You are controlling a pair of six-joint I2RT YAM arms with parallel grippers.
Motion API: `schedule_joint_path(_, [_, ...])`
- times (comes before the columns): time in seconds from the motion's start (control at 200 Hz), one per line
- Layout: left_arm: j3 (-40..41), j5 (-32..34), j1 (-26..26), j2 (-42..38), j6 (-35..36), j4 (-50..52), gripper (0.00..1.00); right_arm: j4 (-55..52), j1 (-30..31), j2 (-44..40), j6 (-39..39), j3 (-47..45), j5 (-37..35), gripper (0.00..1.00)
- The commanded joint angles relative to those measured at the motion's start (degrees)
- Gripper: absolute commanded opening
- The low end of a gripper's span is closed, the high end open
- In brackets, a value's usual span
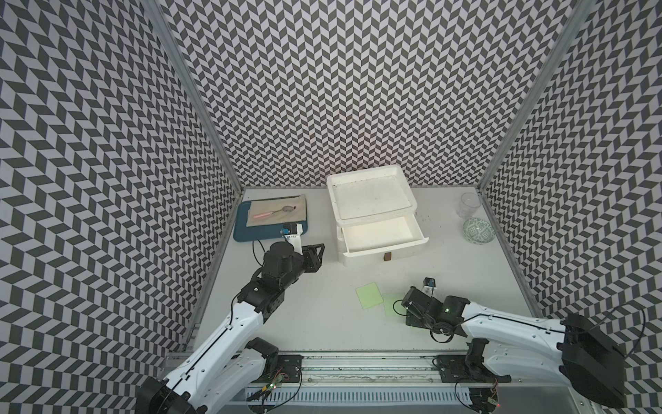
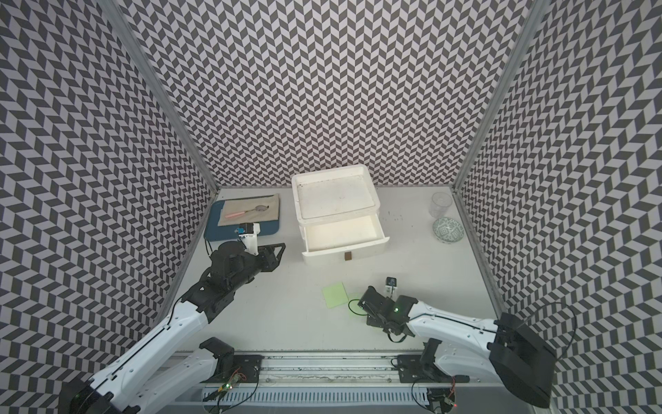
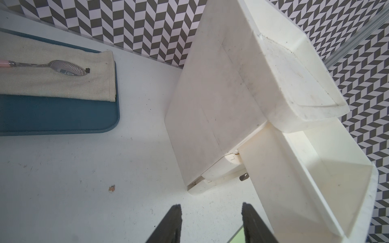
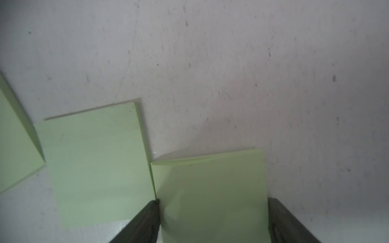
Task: Please put the sticky notes in the drawer by color
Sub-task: Pick up the sticky notes from the center of the board.
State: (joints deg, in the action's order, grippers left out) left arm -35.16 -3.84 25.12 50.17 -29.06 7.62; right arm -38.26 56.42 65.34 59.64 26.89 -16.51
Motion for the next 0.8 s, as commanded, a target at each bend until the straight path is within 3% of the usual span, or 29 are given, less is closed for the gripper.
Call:
schedule_joint_path(0.0, [-0.1,-1.19,-0.03,-0.26,0.55,-0.23,0.5,-2.53,1.7,1.27,0.23,0.28,0.57,0.81])
schedule_joint_path(0.14, [-0.39,-1.66,-0.07,-0.11,0.58,-0.03,0.5,-3.7,3.17,1.1,0.76,1.05,1.76,0.88])
schedule_joint_path(0.446, [-0.02,-2.27,-0.08,-1.42,0.06,-0.22,0.5,-5.75,8.36,3.88,5.81,0.54,3.45,0.93])
schedule_joint_path(0.791, [0.37,-3.57,-0.07,-2.69,-0.74,-0.9,0.51,-6.8,8.93,3.2,6.54,1.69,0.41,0.8])
